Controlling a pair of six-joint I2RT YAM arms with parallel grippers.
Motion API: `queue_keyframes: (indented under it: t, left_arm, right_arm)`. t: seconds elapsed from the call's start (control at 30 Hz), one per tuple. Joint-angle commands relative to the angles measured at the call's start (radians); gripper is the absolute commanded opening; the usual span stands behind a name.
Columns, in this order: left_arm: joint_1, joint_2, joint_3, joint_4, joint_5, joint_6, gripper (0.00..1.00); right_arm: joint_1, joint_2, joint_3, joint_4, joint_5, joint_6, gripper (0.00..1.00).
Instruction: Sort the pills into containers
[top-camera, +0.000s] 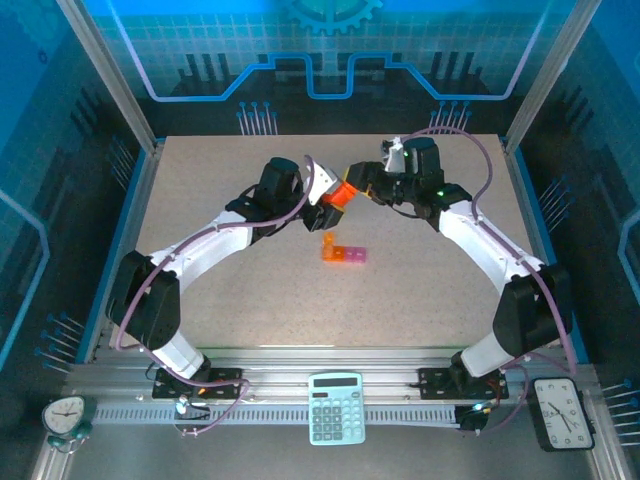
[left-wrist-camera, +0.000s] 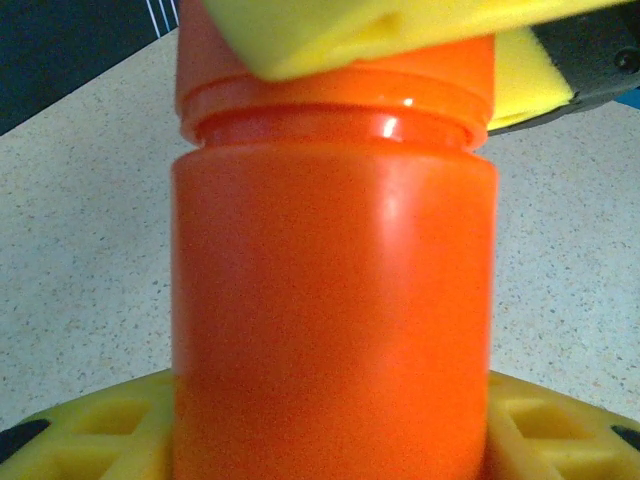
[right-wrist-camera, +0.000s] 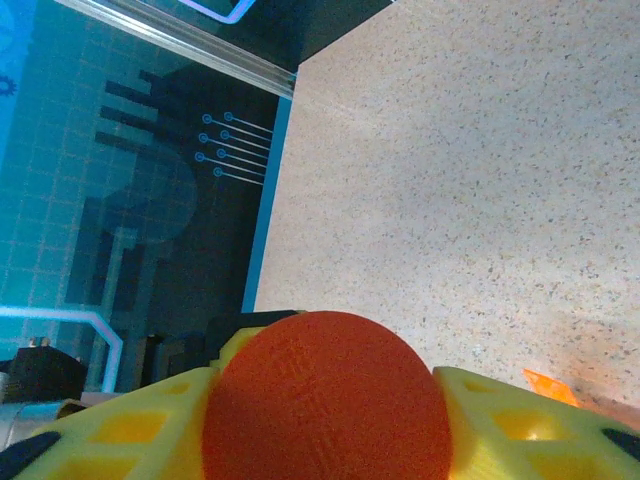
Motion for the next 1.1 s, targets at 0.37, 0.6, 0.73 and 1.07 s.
queue_keyframes:
  t: [0.37, 0.6, 0.73, 1.07]
  left_arm:
    - [0.121, -0.036, 0.023, 0.045, 0.437, -0.216, 0.09]
    - [0.138, 0.005, 0.071, -0.055, 0.633, -0.241, 0.09]
    - [0.138, 0.021, 0.092, -0.101, 0.651, -0.227, 0.09]
    - [0.14, -0.019, 0.042, -0.056, 0.519, -0.213, 0.11]
  right_arm:
    - [-0.129, -0.064, -0.053, 0.191, -0.218, -0.332, 0.34]
    - [-0.191, -0.096, -0.048, 0.202, -0.416, -0.447, 0.34]
    - [-0.197, -0.091, 0.0, 0.087, -0.43, -0.513, 0.34]
    - [-0.197, -0.121, -0.133, -0.066, 0.0, -0.455, 0.4]
